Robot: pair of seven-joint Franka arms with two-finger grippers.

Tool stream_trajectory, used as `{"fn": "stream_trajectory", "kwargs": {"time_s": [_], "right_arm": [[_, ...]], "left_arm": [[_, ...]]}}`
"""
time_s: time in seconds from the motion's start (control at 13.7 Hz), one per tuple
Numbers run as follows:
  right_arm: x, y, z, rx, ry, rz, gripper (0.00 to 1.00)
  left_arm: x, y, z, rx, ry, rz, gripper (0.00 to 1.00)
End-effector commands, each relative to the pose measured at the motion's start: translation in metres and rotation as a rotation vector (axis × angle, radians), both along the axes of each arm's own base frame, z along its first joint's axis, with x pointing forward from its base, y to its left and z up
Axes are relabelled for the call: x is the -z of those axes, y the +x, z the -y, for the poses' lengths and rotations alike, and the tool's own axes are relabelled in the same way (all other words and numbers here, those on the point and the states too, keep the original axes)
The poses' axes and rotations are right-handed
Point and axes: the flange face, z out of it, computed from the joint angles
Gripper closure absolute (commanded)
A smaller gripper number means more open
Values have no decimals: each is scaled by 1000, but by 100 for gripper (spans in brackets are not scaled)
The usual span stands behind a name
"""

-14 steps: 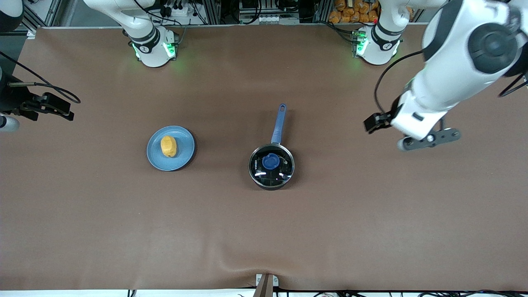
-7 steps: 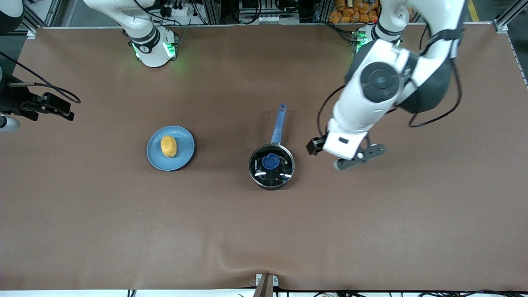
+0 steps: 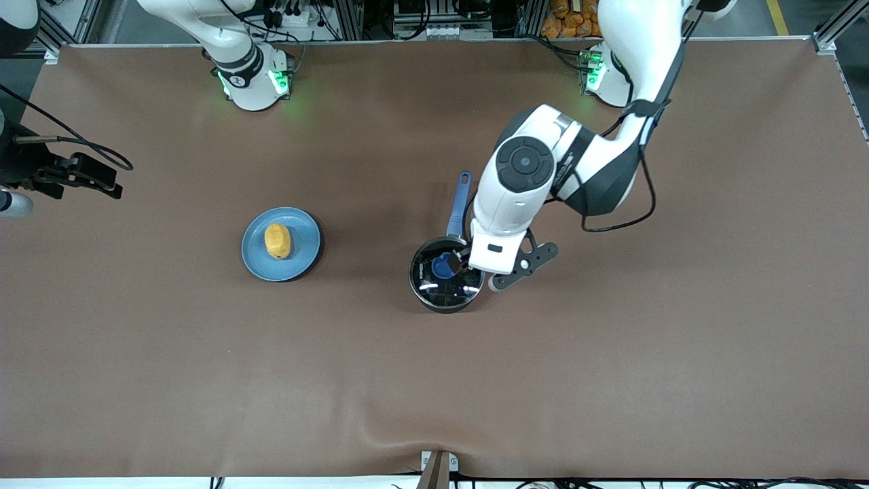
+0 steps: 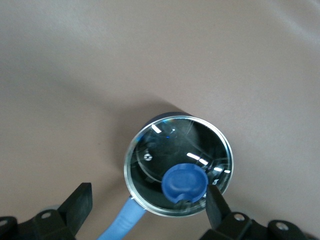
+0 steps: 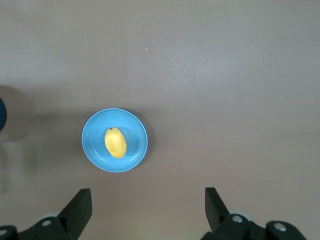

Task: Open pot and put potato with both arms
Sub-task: 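Reach the left gripper toward the blue knob of the glass lid, then lower the left gripper and grasp the blue lid knob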

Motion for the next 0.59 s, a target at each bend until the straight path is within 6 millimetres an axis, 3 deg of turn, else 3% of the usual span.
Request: {"fn": "stream_trajectory", "kwargs": {"time_s": [0.0,0.15,0.37,0.51], "right_arm": [[1,-5,2,8,12,6,0],[1,-5,2,8,12,8,0],[1,-5,2,8,12,8,0],[2,-5,2,8,12,6,0]], "left_arm": [[16,9,21,-70,-14,18,0],[16,3,36,-93,-33,47,0],[39,-7,54,-139,-25,47,0],[45,-6,54,-158,-23,48,0]]}}
